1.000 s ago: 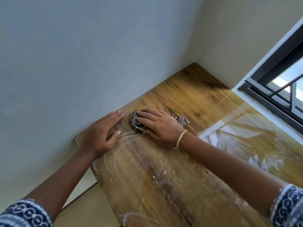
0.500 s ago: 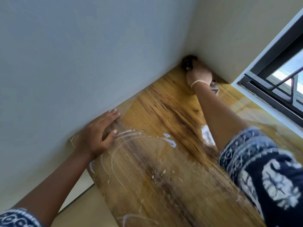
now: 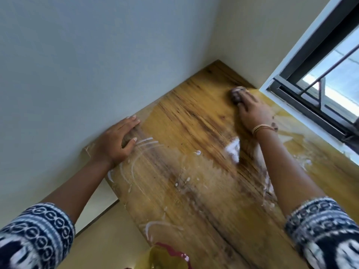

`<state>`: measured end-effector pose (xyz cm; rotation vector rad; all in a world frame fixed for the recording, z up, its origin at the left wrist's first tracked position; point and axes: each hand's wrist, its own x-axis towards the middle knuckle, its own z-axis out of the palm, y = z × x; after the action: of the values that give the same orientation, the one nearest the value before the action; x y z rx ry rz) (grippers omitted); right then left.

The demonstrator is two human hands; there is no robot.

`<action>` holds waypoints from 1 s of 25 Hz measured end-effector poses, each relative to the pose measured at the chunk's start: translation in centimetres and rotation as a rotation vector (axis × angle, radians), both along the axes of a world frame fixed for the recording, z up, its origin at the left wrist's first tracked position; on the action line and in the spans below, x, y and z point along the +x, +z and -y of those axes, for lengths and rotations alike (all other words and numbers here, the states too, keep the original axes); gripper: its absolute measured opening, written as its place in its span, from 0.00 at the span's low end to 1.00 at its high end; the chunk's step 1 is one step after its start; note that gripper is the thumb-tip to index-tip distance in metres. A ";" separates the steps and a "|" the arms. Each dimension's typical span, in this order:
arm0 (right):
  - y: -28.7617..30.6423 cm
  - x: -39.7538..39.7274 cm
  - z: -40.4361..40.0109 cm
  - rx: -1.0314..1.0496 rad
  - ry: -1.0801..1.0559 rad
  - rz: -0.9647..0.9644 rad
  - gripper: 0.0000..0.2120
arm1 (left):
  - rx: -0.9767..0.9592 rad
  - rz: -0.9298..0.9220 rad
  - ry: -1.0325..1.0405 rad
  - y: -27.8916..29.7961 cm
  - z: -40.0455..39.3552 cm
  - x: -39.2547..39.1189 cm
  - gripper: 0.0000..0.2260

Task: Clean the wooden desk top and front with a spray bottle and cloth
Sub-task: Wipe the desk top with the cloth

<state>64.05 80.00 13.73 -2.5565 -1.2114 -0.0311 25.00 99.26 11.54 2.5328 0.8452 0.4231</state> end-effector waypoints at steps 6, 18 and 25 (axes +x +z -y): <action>-0.3 -12.6 -2.5 0.023 0.007 0.038 0.23 | 0.009 0.012 0.004 -0.1 0.0 0.1 0.26; 0.0 -4.3 6.5 -0.025 -0.117 -0.064 0.23 | -0.008 0.002 -0.004 0.3 0.4 0.0 0.25; -0.6 -20.6 3.8 0.025 0.027 -0.010 0.23 | -0.015 0.017 -0.004 0.3 0.2 0.0 0.25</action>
<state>43.40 76.22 13.14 -2.5162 -1.2334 -0.0267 25.03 99.09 11.81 2.5127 0.8342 0.4347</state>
